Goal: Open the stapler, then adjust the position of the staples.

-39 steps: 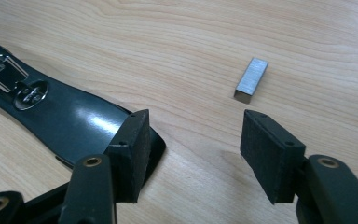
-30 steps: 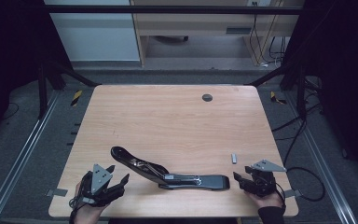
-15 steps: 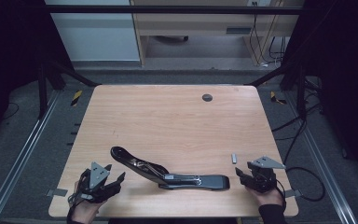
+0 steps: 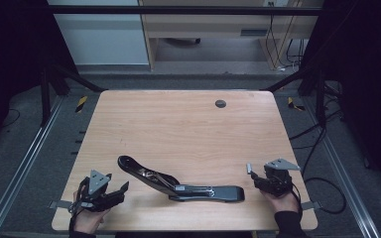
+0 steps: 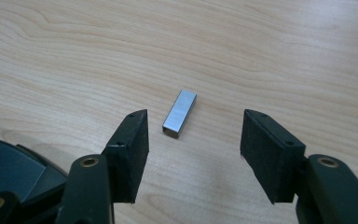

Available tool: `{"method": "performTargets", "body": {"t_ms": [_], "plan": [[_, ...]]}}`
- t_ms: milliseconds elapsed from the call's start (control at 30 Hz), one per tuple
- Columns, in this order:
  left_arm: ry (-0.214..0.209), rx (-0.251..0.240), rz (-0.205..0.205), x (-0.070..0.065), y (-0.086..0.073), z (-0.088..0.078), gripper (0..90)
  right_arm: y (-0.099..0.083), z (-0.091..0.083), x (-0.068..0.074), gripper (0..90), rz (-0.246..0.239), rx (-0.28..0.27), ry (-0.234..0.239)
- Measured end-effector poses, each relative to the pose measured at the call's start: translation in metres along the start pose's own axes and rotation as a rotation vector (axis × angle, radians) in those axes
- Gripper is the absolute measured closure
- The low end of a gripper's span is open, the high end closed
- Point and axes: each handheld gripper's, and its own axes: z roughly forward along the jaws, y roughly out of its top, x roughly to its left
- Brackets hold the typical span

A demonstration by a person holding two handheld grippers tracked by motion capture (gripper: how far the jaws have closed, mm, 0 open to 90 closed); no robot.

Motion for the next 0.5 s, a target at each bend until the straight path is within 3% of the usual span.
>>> {"method": "performTargets", "body": {"t_ms": [133,267,500], "plan": [[-0.025,0.033,0.018,0.001,-0.002,0.006,26.9,0.004,0.003,0.001,40.5,0.000,0.006,-0.005],[-0.006,0.052,0.039,0.000,-0.003,0.009,26.1,0.010,0.006,0.001,38.0,0.011,0.012,-0.020],[0.005,0.059,0.038,0.002,-0.003,0.011,24.7,0.018,0.015,0.000,36.4,-0.003,0.021,-0.046]]}}
